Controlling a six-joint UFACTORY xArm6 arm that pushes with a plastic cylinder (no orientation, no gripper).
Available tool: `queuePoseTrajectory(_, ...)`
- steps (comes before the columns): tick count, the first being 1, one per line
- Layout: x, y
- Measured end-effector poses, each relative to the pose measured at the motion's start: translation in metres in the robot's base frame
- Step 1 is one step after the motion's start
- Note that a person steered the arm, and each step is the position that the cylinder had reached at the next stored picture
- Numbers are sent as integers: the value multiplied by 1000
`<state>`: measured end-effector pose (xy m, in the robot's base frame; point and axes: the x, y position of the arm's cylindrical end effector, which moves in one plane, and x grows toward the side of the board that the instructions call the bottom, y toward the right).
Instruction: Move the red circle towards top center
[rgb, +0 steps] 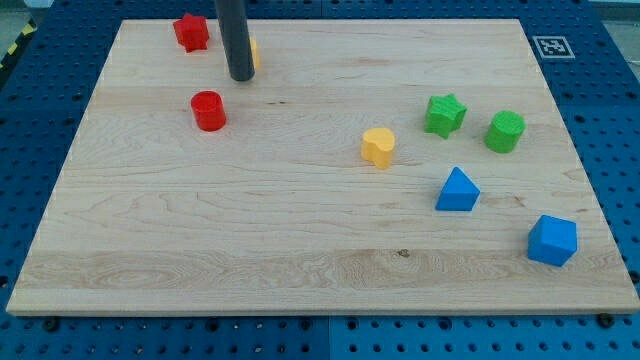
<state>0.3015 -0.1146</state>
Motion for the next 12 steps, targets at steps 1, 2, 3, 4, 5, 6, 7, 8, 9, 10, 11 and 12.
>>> queuePoseTrajectory(1,-1,-11)
queuePoseTrajectory(2,-1,-39)
queuePoseTrajectory(3,2,-74)
queuePoseTrajectory(4,35,-78)
queuePoseTrajectory(5,74,-70)
queuePoseTrajectory(6,96,-70)
queuePoseTrajectory(7,97,-70)
queuePoseTrajectory(8,97,-67)
queuePoseTrajectory(9,97,-48)
queuePoseTrajectory(10,96,-21)
queuePoseTrajectory(11,92,-6)
queuePoseTrajectory(12,90,-7)
